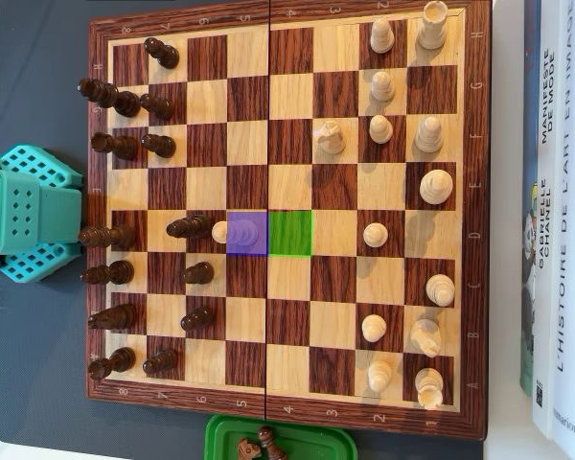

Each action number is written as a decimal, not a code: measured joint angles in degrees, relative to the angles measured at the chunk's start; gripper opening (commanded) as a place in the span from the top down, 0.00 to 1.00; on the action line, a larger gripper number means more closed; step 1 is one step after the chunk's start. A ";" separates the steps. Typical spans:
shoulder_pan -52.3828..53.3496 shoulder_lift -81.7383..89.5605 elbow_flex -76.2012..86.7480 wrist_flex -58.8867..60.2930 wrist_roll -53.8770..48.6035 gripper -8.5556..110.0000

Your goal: Play chess

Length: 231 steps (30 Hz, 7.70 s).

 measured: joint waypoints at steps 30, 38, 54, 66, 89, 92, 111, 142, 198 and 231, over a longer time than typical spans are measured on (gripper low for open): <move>0.00 0.00 0.00 0.00 0.00 0.78; 0.00 0.00 0.00 0.00 0.00 0.78; 0.00 0.00 0.00 0.00 0.00 0.78; 0.00 0.00 0.00 0.00 0.00 0.78; 0.00 0.00 0.00 0.00 0.00 0.77; 0.00 0.00 0.00 0.00 0.00 0.77; 0.00 0.00 0.00 0.00 0.00 0.78; 0.00 -0.62 -18.37 108.63 0.00 0.77; 0.00 -77.08 -67.32 180.97 0.00 0.78; -0.18 -88.68 -71.54 179.65 0.00 0.78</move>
